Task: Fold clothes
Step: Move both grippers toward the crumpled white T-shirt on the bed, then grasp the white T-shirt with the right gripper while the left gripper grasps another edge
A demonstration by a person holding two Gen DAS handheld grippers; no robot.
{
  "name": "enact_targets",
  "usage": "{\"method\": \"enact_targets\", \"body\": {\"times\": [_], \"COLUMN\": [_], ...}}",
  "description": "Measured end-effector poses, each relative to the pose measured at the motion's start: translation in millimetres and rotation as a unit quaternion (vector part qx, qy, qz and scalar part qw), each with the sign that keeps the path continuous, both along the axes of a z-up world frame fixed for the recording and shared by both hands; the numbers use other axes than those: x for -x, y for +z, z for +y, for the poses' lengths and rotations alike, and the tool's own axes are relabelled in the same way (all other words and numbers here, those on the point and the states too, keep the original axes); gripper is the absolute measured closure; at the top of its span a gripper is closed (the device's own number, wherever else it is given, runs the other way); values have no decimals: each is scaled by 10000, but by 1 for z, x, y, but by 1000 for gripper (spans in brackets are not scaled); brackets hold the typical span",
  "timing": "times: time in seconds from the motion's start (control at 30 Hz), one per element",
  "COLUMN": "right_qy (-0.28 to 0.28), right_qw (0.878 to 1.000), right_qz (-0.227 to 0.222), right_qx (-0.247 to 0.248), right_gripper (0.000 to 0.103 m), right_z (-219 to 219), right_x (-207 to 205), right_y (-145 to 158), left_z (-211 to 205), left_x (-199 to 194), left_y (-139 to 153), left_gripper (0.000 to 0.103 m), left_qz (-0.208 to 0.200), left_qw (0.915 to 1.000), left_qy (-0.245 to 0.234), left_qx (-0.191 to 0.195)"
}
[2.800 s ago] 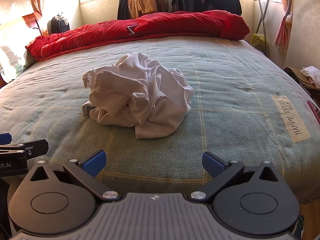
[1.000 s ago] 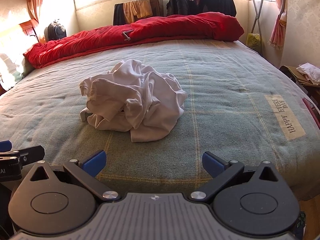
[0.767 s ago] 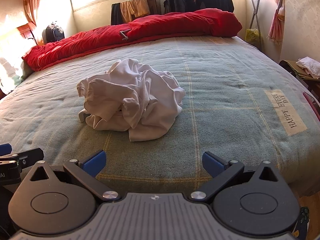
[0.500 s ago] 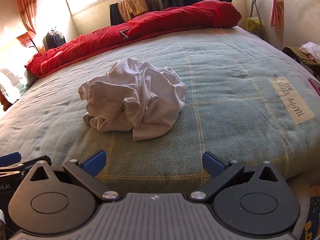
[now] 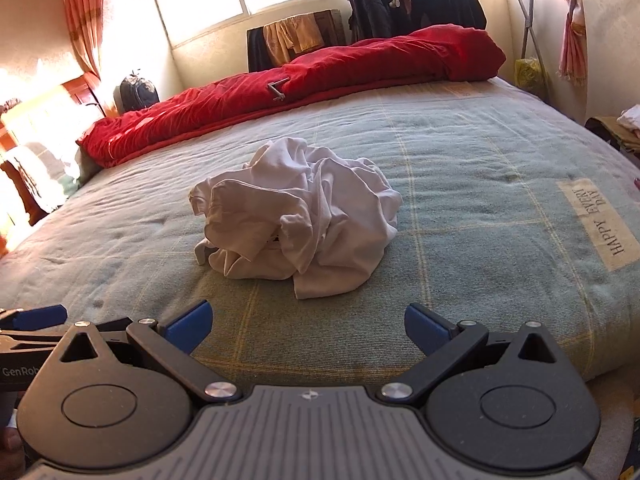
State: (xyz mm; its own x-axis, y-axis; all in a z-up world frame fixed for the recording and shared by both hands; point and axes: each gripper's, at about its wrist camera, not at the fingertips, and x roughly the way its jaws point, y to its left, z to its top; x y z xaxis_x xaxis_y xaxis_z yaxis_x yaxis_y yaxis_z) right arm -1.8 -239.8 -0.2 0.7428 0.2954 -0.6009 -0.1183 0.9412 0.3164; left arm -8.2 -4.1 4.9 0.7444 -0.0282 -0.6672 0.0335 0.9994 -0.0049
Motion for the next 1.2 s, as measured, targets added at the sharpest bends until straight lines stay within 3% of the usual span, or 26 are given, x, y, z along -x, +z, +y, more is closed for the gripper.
{"method": "enact_targets", "body": {"times": [0.1, 0.23, 0.37, 0.6, 0.8, 0.97, 1.03, 1.2], "right_qy": [-82, -8, 182, 513, 661, 1035, 1174, 1423], "right_qw": [9988, 9984, 9987, 9960, 9933, 9892, 9860, 9816], "right_qz": [74, -86, -325, -734, -657, -797, -942, -572], "right_qx": [-477, -565, -344, 53, 688, 660, 715, 1135], "right_gripper": [0, 0, 0, 0, 0, 0, 0, 0], "right_z": [-11, -11, -7, 0, 14, 17, 18, 27], "right_x": [-2, -1, -3, -6, -17, -21, -23, -40], "right_y": [-4, -8, -1, 11, 13, 6, 5, -4], "left_z": [2, 2, 3, 16, 14, 18, 21, 30], "left_x": [-1, -1, -4, -9, -24, -29, -31, -43], "left_y": [0, -1, -3, -1, -9, -21, -23, -29], "left_gripper": [1, 0, 1, 1, 1, 1, 1, 1], "left_qz": [-15, -47, -103, -440, -359, -587, -691, -640], "left_qw": [10000, 9999, 9999, 9965, 9981, 9974, 9966, 9953], "left_qy": [3, -19, -46, -233, -228, -239, -232, -229], "left_qx": [47, 93, 40, 674, 435, 347, 394, 697]}}
